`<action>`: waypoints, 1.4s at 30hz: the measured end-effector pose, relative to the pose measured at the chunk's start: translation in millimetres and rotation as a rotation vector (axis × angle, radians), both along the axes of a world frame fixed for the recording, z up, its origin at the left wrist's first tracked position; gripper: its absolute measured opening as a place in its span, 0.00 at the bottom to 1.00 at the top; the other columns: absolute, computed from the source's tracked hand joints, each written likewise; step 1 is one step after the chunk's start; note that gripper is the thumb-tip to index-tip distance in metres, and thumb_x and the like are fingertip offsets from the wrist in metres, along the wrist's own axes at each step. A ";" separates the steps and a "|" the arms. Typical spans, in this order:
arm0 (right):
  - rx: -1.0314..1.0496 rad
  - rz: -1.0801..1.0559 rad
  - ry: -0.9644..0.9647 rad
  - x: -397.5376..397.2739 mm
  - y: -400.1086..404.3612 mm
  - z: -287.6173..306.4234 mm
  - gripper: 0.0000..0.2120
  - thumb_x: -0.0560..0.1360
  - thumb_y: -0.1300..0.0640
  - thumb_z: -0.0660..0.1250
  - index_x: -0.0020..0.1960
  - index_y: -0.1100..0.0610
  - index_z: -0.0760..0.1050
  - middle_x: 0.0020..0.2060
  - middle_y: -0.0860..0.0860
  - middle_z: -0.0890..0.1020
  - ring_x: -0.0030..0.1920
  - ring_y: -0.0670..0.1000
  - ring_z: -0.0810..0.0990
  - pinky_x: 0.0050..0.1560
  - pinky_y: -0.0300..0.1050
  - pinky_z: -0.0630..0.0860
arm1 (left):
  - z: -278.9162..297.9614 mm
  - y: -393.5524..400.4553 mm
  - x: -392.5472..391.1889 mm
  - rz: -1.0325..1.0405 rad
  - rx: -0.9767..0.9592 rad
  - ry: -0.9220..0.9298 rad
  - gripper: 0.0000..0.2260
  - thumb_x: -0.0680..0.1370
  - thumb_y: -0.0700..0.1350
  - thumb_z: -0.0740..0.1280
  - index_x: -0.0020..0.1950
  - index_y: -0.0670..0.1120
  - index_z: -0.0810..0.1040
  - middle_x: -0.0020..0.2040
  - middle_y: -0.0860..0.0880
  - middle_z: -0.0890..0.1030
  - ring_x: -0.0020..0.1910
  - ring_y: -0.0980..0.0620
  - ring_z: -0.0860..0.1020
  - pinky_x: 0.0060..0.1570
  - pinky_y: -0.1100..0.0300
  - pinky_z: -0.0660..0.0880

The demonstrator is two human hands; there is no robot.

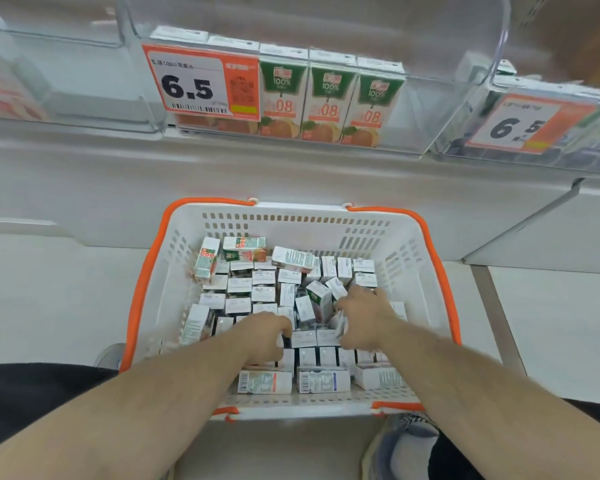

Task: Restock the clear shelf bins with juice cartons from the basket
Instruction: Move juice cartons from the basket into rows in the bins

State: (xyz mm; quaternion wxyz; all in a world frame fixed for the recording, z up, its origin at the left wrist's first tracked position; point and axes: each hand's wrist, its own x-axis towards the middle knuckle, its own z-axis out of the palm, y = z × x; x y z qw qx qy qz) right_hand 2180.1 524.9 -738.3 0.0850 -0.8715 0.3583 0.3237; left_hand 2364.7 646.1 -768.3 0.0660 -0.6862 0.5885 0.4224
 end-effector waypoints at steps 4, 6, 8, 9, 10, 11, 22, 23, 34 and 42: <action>0.433 -0.725 -0.451 6.2 -16.6 34.4 0.22 0.66 0.45 0.75 0.55 0.55 0.80 0.56 0.50 0.79 0.56 0.53 0.78 0.59 0.51 0.76 | 28.8 -20.1 18.7 0.644 -0.083 0.368 0.10 0.79 0.42 0.64 0.61 0.46 0.78 0.56 0.51 0.76 0.39 0.51 0.78 0.36 0.59 0.75; 0.549 -0.887 -0.600 9.9 -20.5 54.0 0.16 0.70 0.47 0.72 0.53 0.55 0.81 0.51 0.52 0.82 0.53 0.55 0.81 0.56 0.54 0.79 | 55.2 -32.8 29.0 0.967 -0.084 0.694 0.12 0.80 0.40 0.63 0.62 0.43 0.78 0.52 0.45 0.80 0.41 0.47 0.79 0.41 0.56 0.75; 0.679 -0.985 -0.743 14.9 -17.4 77.4 0.10 0.75 0.50 0.67 0.52 0.54 0.80 0.44 0.54 0.84 0.47 0.56 0.84 0.51 0.55 0.80 | 89.0 -40.7 38.4 1.174 -0.101 0.961 0.11 0.79 0.38 0.63 0.59 0.40 0.79 0.46 0.41 0.81 0.39 0.43 0.79 0.41 0.52 0.77; 0.734 -1.020 -0.809 17.3 -15.1 89.1 0.09 0.77 0.51 0.65 0.52 0.54 0.79 0.41 0.54 0.85 0.44 0.56 0.83 0.48 0.54 0.78 | 106.8 -43.0 42.9 1.218 -0.121 1.027 0.10 0.78 0.39 0.63 0.56 0.41 0.81 0.43 0.41 0.80 0.37 0.42 0.79 0.41 0.50 0.78; 0.776 -1.053 -0.861 19.5 -12.3 101.6 0.09 0.78 0.51 0.63 0.52 0.55 0.78 0.41 0.54 0.85 0.43 0.57 0.83 0.47 0.53 0.76 | 122.6 -44.9 46.7 1.240 -0.141 1.052 0.08 0.77 0.40 0.64 0.52 0.42 0.82 0.42 0.41 0.80 0.37 0.42 0.78 0.44 0.47 0.78; 0.815 -1.082 -0.902 21.5 -9.0 114.3 0.10 0.78 0.50 0.62 0.53 0.55 0.77 0.42 0.56 0.85 0.44 0.57 0.83 0.46 0.52 0.75 | 138.7 -45.5 50.2 1.248 -0.161 1.038 0.08 0.76 0.42 0.65 0.48 0.44 0.83 0.42 0.41 0.80 0.38 0.42 0.78 0.46 0.46 0.77; 1.105 -1.099 -1.197 58.0 40.9 222.4 0.29 0.75 0.34 0.57 0.56 0.59 0.77 0.49 0.64 0.82 0.39 0.59 0.79 0.38 0.49 0.72 | 282.5 -5.6 74.3 0.767 -0.452 0.682 0.09 0.76 0.37 0.66 0.51 0.49 0.81 0.47 0.47 0.84 0.45 0.46 0.79 0.44 0.55 0.75; 1.112 -1.100 -1.215 61.0 44.8 227.8 0.30 0.75 0.33 0.57 0.56 0.59 0.78 0.48 0.64 0.82 0.37 0.58 0.80 0.38 0.49 0.72 | 286.0 0.0 77.3 0.712 -0.485 0.625 0.10 0.75 0.36 0.67 0.51 0.49 0.82 0.48 0.47 0.84 0.47 0.48 0.80 0.46 0.57 0.74; 0.773 -0.775 -1.269 89.4 67.6 261.0 0.33 0.66 0.27 0.62 0.53 0.54 0.83 0.42 0.57 0.83 0.40 0.55 0.77 0.35 0.45 0.68 | 284.8 16.7 73.0 0.343 -0.639 0.544 0.19 0.70 0.49 0.78 0.59 0.52 0.80 0.53 0.57 0.84 0.54 0.60 0.80 0.58 0.56 0.76; 0.403 -0.583 -1.418 95.2 60.0 274.9 0.23 0.70 0.26 0.51 0.56 0.34 0.74 0.58 0.46 0.81 0.57 0.50 0.79 0.63 0.54 0.73 | 291.4 27.9 89.7 0.347 -0.876 0.476 0.20 0.71 0.41 0.77 0.48 0.67 0.79 0.48 0.68 0.82 0.53 0.65 0.78 0.60 0.59 0.73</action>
